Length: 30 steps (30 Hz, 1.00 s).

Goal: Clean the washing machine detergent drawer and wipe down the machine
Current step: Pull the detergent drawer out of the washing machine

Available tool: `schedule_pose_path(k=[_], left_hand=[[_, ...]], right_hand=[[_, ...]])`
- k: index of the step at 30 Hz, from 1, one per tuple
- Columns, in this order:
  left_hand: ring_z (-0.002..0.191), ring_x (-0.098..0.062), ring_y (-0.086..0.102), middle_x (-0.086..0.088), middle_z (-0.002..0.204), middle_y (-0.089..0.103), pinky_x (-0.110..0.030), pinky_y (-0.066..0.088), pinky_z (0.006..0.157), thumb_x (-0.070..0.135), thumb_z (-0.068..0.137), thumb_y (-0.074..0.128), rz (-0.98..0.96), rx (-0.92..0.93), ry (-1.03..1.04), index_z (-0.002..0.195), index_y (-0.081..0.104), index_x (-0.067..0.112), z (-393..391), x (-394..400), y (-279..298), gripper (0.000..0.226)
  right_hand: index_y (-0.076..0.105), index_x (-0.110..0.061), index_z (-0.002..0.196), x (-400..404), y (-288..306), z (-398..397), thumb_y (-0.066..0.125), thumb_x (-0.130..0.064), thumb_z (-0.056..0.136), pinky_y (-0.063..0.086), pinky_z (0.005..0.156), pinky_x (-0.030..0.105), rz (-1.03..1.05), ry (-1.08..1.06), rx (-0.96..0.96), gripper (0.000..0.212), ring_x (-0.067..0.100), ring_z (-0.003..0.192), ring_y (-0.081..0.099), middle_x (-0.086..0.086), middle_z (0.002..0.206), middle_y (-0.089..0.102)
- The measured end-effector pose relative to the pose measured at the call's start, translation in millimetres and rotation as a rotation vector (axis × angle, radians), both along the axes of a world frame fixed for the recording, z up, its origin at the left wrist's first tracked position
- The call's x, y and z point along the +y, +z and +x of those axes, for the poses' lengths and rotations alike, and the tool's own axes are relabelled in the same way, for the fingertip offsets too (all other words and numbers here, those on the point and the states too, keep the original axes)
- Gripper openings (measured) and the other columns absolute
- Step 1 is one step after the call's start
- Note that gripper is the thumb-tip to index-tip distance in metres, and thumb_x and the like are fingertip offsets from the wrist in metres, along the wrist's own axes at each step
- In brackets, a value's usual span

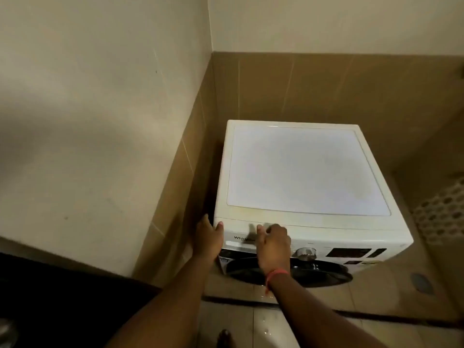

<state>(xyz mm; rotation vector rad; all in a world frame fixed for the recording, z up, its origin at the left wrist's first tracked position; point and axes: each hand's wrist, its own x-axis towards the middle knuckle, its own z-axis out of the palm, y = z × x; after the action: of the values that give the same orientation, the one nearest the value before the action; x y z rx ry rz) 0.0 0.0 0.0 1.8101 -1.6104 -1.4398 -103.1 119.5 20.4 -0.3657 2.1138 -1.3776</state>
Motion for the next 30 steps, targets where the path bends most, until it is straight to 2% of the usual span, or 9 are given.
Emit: schedule_pose_path(k=[3, 5, 8, 13, 17, 20, 25, 27, 30], left_hand=[[0.118, -0.034, 0.054, -0.016, 0.135, 0.053, -0.044, 0.047, 0.097, 0.04, 0.096, 0.054, 0.304, 0.173, 0.291, 0.137, 0.042, 0.007, 2, 4, -27, 0.054], [0.121, -0.034, 0.052, -0.017, 0.135, 0.051, -0.048, 0.047, 0.098, 0.049, 0.097, 0.049, 0.57, 0.358, 0.34, 0.142, 0.037, 0.015, 3, 11, -37, 0.058], [0.13, -0.038, 0.047, -0.027, 0.141, 0.044, -0.051, 0.04, 0.107, 0.056, 0.096, 0.044, 0.721, 0.58, 0.4, 0.147, 0.03, 0.013, -5, 14, -39, 0.068], [0.123, -0.04, 0.05, -0.027, 0.132, 0.05, -0.051, 0.041, 0.107, 0.049, 0.096, 0.05, 0.736, 0.762, 0.541, 0.14, 0.041, 0.008, -13, 12, -47, 0.06], [0.125, -0.038, 0.051, -0.024, 0.137, 0.049, -0.052, 0.045, 0.103, 0.054, 0.092, 0.054, 0.739, 0.755, 0.506, 0.137, 0.042, 0.011, -8, 15, -59, 0.063], [0.122, -0.033, 0.055, -0.024, 0.138, 0.05, -0.05, 0.047, 0.102, 0.059, 0.092, 0.05, 0.707, 0.729, 0.413, 0.136, 0.044, 0.014, -3, 16, -64, 0.063], [0.12, -0.033, 0.057, -0.026, 0.138, 0.049, -0.047, 0.047, 0.103, 0.057, 0.091, 0.051, 0.71, 0.639, 0.35, 0.127, 0.048, 0.019, 8, 29, -63, 0.053], [0.115, -0.032, 0.06, -0.025, 0.133, 0.053, -0.047, 0.05, 0.098, 0.054, 0.092, 0.052, 0.696, 0.593, 0.344, 0.125, 0.049, 0.017, 14, 38, -61, 0.049], [0.102, -0.027, 0.067, -0.016, 0.126, 0.06, -0.046, 0.058, 0.081, 0.059, 0.093, 0.047, 0.669, 0.452, 0.254, 0.131, 0.048, 0.018, 26, 45, -60, 0.056]], right_hand=[[0.043, -0.004, 0.123, -6, -34, 9, 0.045, -0.052, 0.096, 0.044, 0.086, 0.036, 0.078, -0.304, -0.451, 0.055, 0.029, 0.107, 0.055, 0.014, 0.121, 0.055], [0.033, -0.009, 0.141, -6, -54, 9, 0.045, -0.062, 0.092, 0.049, 0.089, 0.045, 0.042, -0.367, -0.714, 0.073, 0.033, 0.115, 0.053, 0.016, 0.133, 0.05], [0.044, -0.011, 0.136, -17, -67, 4, 0.04, -0.07, 0.089, 0.051, 0.08, 0.042, -0.098, -0.368, -0.859, 0.075, 0.029, 0.111, 0.058, 0.017, 0.127, 0.057], [0.05, -0.013, 0.126, -33, -72, 2, 0.047, -0.066, 0.09, 0.049, 0.097, 0.043, -0.221, -0.446, -0.889, 0.064, 0.03, 0.109, 0.061, 0.018, 0.121, 0.061], [0.055, -0.01, 0.115, -27, -83, 6, 0.05, -0.072, 0.083, 0.053, 0.092, 0.043, -0.177, -0.458, -0.834, 0.07, 0.026, 0.1, 0.062, 0.016, 0.112, 0.062], [0.06, -0.01, 0.101, -20, -87, 0, 0.049, -0.071, 0.083, 0.054, 0.093, 0.044, -0.154, -0.401, -0.796, 0.065, 0.025, 0.097, 0.062, 0.014, 0.108, 0.065], [0.066, -0.003, 0.105, -3, -94, 7, 0.055, -0.071, 0.081, 0.057, 0.081, 0.04, -0.058, -0.31, -0.77, 0.073, 0.022, 0.081, 0.062, 0.014, 0.095, 0.069], [0.068, -0.002, 0.099, 7, -92, 12, 0.056, -0.07, 0.081, 0.055, 0.076, 0.041, -0.001, -0.272, -0.771, 0.072, 0.023, 0.075, 0.062, 0.014, 0.088, 0.068], [0.067, -0.005, 0.103, 23, -86, 13, 0.051, -0.074, 0.081, 0.054, 0.082, 0.045, 0.148, -0.18, -0.729, 0.075, 0.03, 0.09, 0.067, 0.015, 0.096, 0.072]])
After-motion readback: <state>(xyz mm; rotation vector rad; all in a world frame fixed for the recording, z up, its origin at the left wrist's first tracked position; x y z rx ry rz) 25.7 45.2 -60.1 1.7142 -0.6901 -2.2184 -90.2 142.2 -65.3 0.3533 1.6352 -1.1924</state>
